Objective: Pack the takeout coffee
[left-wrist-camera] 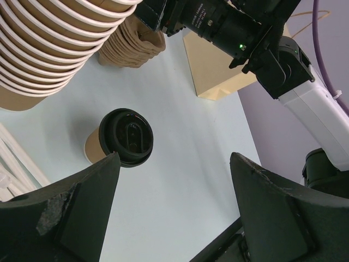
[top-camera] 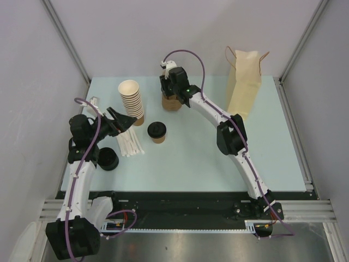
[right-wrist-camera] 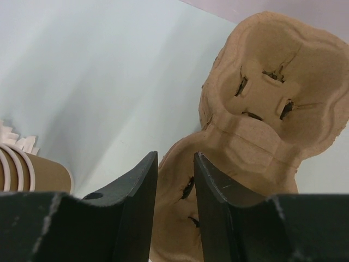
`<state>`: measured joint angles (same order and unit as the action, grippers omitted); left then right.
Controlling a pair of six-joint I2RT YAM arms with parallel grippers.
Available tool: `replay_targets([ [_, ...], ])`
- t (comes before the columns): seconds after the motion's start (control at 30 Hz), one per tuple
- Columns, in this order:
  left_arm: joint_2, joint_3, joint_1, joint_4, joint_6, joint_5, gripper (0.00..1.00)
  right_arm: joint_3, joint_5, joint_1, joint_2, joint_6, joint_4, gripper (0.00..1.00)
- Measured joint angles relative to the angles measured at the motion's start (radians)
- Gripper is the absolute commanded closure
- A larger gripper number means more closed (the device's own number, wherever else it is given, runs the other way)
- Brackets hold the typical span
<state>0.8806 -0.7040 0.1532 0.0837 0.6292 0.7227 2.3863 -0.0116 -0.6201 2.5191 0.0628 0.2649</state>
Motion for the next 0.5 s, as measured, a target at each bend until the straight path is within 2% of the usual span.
replay_targets([
  [0.27, 0.000, 0.001, 0.004, 0.000, 0.000, 0.008, 0.12, 0.000, -0.026, -0.001, 0.003, -0.003, 0.006, 0.69],
  [0.5, 0.000, 0.001, 0.006, 0.000, 0.000, 0.014, 0.12, 0.000, -0.025, -0.005, 0.007, -0.001, 0.006, 0.66],
])
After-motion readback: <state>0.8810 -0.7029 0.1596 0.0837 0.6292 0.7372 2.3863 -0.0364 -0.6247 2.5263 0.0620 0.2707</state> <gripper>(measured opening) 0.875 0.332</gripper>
